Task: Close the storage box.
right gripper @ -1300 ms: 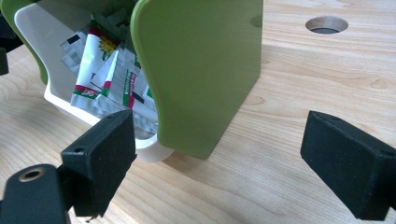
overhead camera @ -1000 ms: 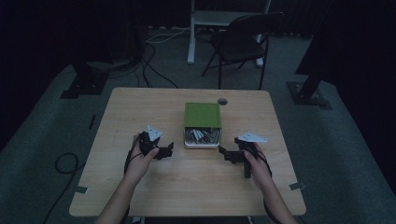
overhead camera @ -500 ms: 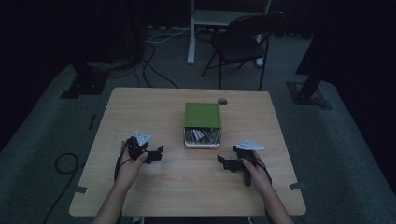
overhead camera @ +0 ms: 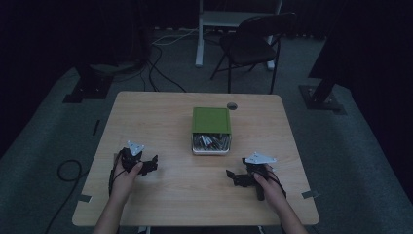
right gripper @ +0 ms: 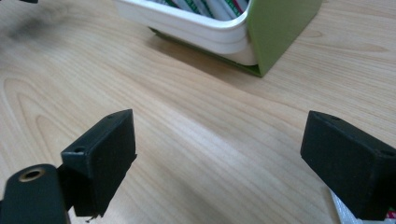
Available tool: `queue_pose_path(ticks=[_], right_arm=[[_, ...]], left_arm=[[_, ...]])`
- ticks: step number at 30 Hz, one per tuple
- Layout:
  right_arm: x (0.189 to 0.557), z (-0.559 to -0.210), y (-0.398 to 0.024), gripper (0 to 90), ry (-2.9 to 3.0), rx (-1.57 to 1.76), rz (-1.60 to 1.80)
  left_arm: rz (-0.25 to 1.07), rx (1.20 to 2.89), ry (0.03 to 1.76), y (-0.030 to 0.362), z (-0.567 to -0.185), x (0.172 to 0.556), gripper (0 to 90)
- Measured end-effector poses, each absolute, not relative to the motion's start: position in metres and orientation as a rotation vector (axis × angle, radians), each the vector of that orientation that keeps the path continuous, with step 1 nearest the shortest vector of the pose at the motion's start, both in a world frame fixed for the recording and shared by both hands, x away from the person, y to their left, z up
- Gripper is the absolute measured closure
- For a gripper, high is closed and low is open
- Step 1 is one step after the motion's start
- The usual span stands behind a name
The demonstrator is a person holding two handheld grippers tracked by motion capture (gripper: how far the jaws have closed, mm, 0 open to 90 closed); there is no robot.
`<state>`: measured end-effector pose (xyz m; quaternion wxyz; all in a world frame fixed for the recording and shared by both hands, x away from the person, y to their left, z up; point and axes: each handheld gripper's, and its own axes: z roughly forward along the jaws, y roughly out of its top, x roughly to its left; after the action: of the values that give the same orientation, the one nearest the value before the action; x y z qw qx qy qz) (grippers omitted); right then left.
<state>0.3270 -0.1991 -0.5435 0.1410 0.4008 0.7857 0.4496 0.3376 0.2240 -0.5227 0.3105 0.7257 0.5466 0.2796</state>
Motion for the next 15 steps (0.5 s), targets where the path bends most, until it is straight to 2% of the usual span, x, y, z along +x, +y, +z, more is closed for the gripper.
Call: queue_pose_path(ticks=[15], right_arm=[[0.311,-0.544,-0.207,10.2,2.306,1.099,1.254]], left_arm=[[0.755,1.894,1.516,0.252,-0.528,0.321,8.7]])
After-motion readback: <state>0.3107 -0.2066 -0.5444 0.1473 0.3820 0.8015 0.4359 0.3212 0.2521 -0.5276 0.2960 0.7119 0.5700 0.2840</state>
